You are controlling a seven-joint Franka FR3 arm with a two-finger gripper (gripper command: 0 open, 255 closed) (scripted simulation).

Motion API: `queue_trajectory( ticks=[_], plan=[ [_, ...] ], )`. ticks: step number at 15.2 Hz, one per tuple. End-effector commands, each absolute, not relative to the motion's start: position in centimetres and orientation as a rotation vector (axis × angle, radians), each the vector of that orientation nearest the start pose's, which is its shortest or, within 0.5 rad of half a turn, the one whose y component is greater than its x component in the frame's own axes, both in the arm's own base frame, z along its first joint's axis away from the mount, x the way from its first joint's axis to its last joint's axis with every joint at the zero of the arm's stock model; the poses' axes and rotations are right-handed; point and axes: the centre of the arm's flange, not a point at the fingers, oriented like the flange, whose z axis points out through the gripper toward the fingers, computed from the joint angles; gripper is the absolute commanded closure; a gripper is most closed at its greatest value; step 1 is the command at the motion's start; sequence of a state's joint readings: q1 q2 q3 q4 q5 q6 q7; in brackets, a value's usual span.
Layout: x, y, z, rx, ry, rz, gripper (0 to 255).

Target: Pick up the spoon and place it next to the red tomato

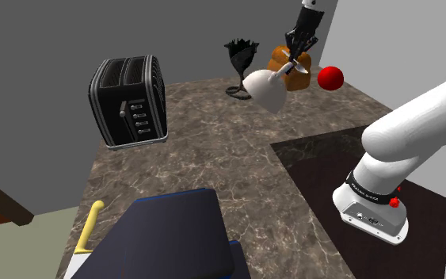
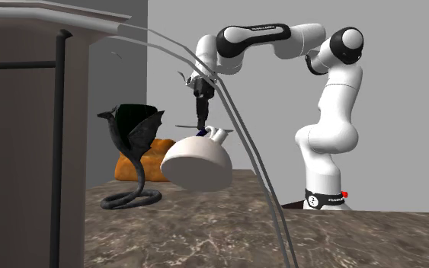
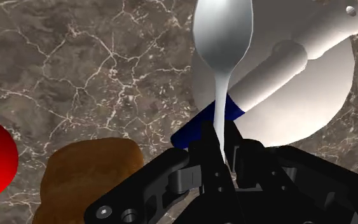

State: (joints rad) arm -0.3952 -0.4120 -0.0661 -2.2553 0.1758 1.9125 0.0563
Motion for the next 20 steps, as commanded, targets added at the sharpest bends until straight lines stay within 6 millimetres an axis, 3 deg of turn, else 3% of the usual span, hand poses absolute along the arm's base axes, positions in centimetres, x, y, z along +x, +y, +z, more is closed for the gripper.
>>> queue_trajectory(
  ticks=[1,5,20],
  plan=[
    [36.3,-19.9,51.2,-2.847,0.790,0.144,255],
    [33.5,-24.3,51.2,-2.847,0.790,0.144,255],
    [33.4,-24.6,43.8,-2.847,0.790,0.144,255]
  ],
)
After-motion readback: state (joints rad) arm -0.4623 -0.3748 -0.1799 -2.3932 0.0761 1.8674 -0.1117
